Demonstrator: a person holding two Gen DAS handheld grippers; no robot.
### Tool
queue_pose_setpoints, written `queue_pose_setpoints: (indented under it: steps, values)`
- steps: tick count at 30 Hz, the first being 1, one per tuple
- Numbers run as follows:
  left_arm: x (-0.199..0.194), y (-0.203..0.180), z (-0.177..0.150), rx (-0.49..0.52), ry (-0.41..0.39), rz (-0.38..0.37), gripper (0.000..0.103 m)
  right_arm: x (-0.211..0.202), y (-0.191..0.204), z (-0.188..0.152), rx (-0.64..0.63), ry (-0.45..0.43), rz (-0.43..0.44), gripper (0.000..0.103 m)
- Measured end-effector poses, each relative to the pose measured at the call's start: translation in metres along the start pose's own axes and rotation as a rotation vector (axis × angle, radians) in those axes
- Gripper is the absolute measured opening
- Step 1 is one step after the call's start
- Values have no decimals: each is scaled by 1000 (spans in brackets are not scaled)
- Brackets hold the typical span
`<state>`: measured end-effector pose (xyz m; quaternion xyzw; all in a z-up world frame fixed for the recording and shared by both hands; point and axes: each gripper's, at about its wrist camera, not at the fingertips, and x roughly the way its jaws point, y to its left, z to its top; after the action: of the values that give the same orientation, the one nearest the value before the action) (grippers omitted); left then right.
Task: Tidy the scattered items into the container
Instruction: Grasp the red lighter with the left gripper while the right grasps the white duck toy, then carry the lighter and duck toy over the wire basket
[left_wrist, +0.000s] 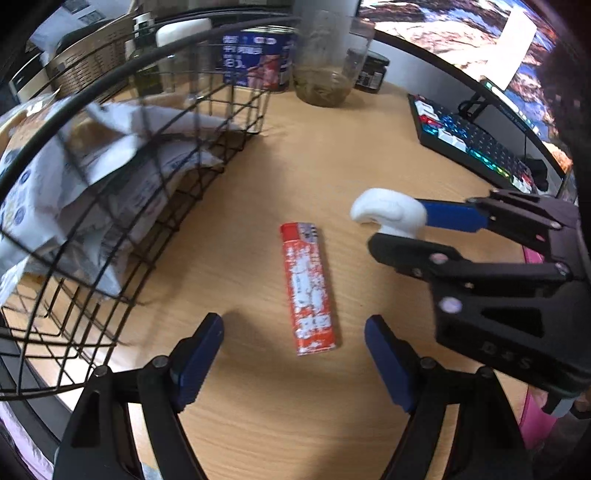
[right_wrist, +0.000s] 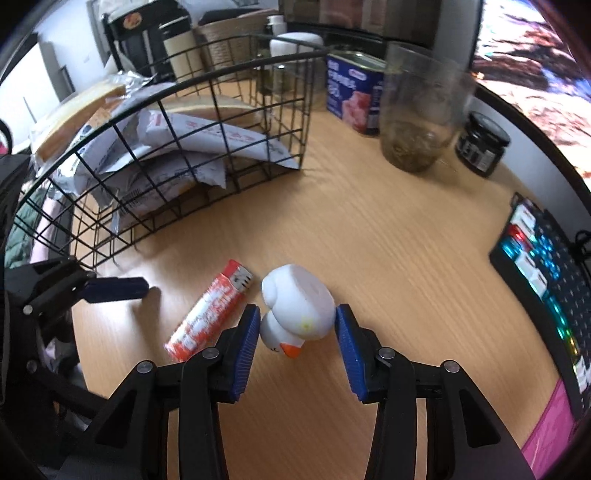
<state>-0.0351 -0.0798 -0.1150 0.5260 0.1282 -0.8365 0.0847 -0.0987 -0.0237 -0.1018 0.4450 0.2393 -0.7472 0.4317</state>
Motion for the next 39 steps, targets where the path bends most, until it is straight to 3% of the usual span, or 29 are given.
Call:
queue_pose_setpoints:
  steps: [7,9,14,18,28,39]
  values:
    - [6,-20,6,78,-15,5,80,-32,-17,-25,91,-42,-25,44]
    - [7,-24,8,97,-24,25,73,-40,-25,-33,120,-56,-34,44]
    - [6,-26,12,115,-31,28,41,-66,-39,-53,182,-90,-73,44]
    - [7,-31,14,139,-25,22,25,-78,-43,-64,213,-107,-95,44]
    - [-2,-60,15,231,-47,-14,25,-101,-42,-88,290,-151,-127,44]
    - [-75,-52,47,247,-218,-49,25,-139,-20,-71,292,-258,-152,44]
